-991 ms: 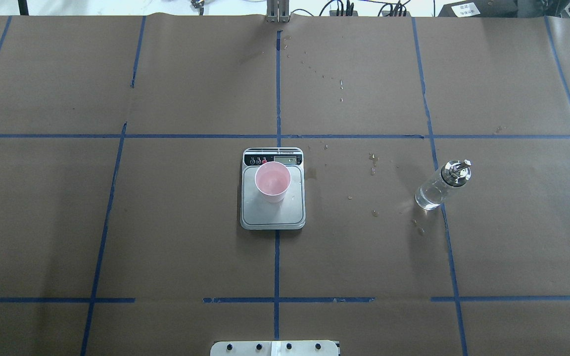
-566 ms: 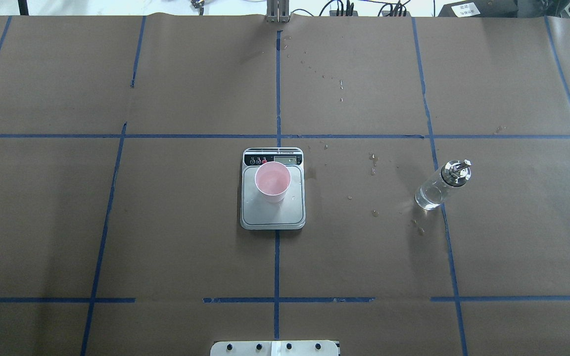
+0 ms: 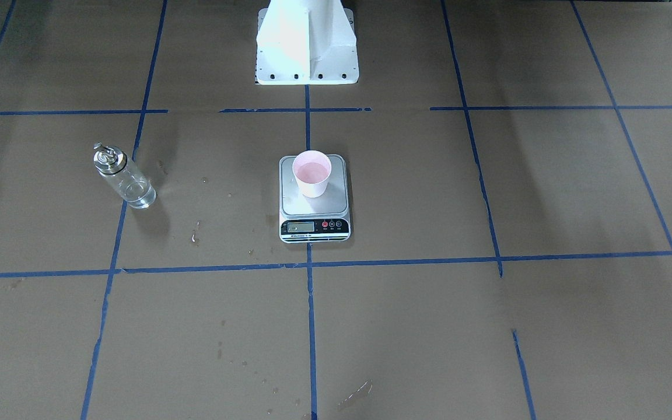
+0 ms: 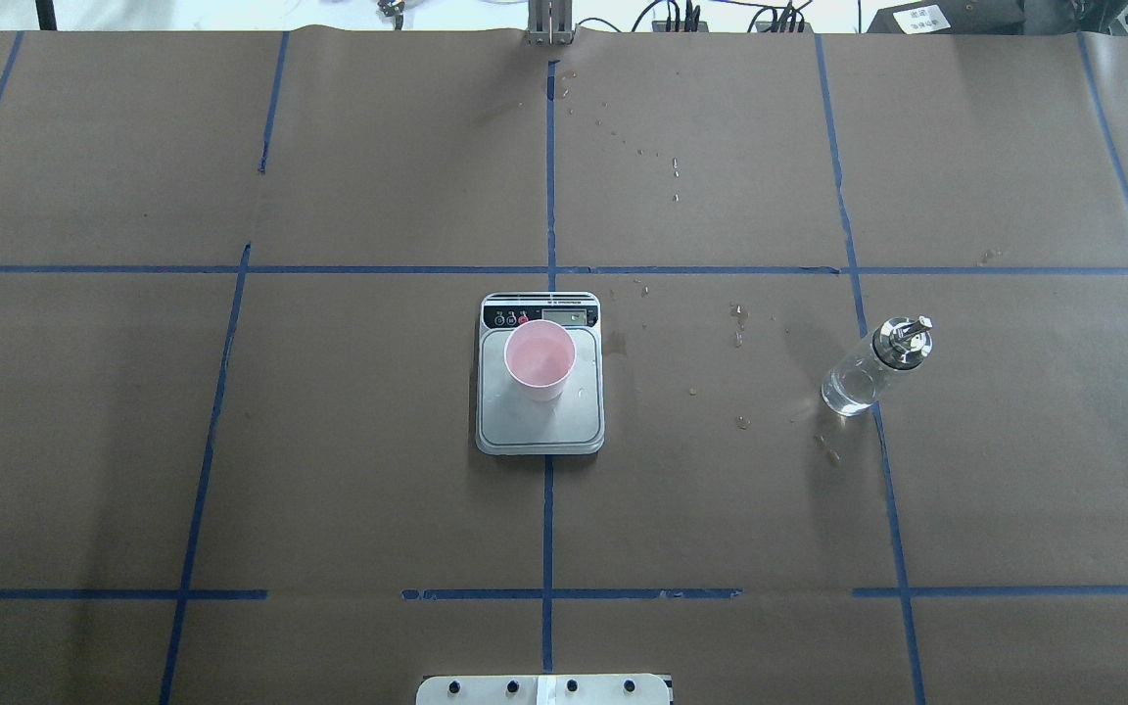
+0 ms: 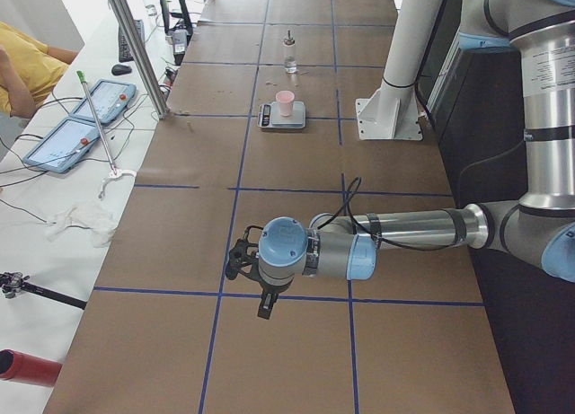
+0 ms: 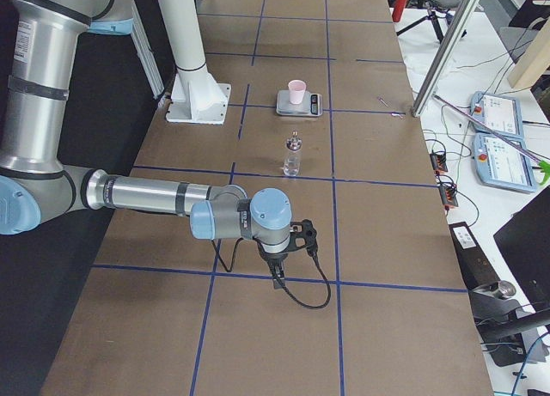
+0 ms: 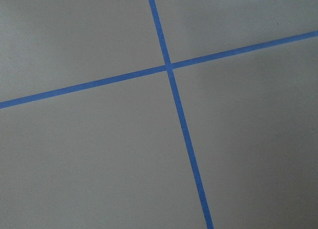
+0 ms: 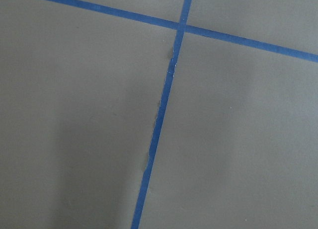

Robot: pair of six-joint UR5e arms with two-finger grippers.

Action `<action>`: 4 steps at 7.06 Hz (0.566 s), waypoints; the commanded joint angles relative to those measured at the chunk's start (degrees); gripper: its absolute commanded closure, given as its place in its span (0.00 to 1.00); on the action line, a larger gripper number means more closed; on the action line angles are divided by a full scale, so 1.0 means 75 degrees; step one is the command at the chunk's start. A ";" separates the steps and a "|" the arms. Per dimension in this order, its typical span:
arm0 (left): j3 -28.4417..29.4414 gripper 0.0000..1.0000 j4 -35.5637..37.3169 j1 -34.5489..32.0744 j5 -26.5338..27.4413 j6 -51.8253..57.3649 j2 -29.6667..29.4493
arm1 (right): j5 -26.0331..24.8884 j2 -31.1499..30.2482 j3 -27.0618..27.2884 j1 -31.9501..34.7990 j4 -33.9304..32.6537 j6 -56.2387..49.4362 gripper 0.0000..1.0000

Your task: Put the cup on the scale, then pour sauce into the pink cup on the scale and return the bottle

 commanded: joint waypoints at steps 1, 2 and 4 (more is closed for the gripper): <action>-0.0003 0.00 -0.0001 0.0000 0.0016 -0.0002 0.0009 | 0.0000 -0.0012 -0.0016 0.0000 0.0012 0.0021 0.00; 0.0008 0.00 0.0011 0.0000 0.0016 -0.0002 0.0009 | 0.0000 -0.0012 -0.0085 0.0000 0.0024 -0.0002 0.00; 0.0008 0.00 0.0011 0.0000 0.0016 -0.0002 0.0078 | 0.0000 -0.0012 -0.0086 0.0000 0.0024 -0.0003 0.00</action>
